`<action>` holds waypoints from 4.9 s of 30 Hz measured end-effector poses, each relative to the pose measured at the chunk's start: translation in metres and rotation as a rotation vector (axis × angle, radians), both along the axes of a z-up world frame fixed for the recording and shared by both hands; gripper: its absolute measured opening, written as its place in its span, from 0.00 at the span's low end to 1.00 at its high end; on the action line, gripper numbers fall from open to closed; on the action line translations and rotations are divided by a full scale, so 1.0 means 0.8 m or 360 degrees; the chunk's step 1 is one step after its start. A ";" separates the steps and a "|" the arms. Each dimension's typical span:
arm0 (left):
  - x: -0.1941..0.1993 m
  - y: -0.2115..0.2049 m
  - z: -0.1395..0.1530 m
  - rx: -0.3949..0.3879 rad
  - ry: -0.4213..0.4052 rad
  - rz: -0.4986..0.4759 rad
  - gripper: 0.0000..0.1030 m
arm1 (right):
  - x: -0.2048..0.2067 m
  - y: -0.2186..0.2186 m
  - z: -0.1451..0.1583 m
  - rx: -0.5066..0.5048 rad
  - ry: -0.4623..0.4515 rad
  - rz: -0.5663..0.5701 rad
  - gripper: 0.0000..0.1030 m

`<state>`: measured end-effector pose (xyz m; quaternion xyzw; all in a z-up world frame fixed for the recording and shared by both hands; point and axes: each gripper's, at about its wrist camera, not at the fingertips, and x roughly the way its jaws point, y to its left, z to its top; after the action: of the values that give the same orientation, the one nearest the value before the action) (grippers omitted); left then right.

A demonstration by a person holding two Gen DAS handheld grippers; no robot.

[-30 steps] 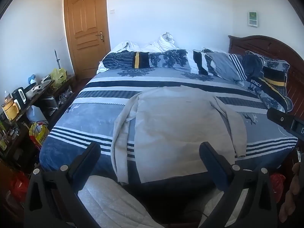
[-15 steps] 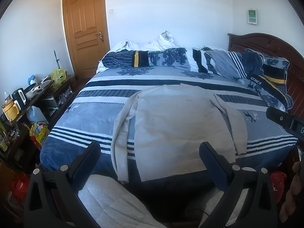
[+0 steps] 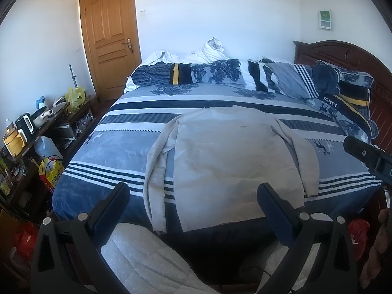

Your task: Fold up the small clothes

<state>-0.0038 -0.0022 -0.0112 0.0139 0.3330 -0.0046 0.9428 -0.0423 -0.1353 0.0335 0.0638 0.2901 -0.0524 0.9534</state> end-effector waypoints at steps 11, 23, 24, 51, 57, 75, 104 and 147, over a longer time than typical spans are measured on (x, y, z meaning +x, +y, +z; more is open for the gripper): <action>0.000 -0.002 -0.004 -0.0021 -0.0012 -0.0013 1.00 | -0.002 0.000 -0.003 0.0002 0.0016 -0.0004 1.00; 0.017 0.009 -0.031 -0.0113 0.0014 -0.0012 1.00 | 0.006 0.001 -0.021 0.0015 0.0035 0.0001 1.00; 0.022 0.009 -0.036 -0.0112 0.0039 -0.0011 1.00 | 0.010 0.002 -0.023 0.0016 0.0048 0.0005 1.00; 0.086 0.015 -0.056 -0.0138 0.0253 0.0033 1.00 | 0.080 0.019 -0.057 -0.0078 0.0198 0.0019 1.00; 0.090 0.016 -0.061 -0.0140 0.0269 0.0061 1.00 | 0.087 0.024 -0.058 -0.0093 0.0222 0.0037 1.00; 0.144 0.132 -0.133 -0.0247 0.0482 0.0316 1.00 | 0.161 0.053 -0.090 0.0113 0.0309 0.0236 0.99; 0.250 0.226 -0.312 -0.0674 0.0814 0.0344 0.40 | 0.411 0.348 -0.300 0.0291 0.1030 0.1222 0.47; 0.320 0.016 -0.285 -0.0717 0.0927 -0.0196 0.64 | 0.341 -0.063 -0.271 0.0783 0.0826 0.0636 0.71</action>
<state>0.2525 0.0110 -0.2394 -0.1759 0.5765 -0.1383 0.7859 0.2305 -0.1860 -0.1829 0.2169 0.5316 0.1906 0.7963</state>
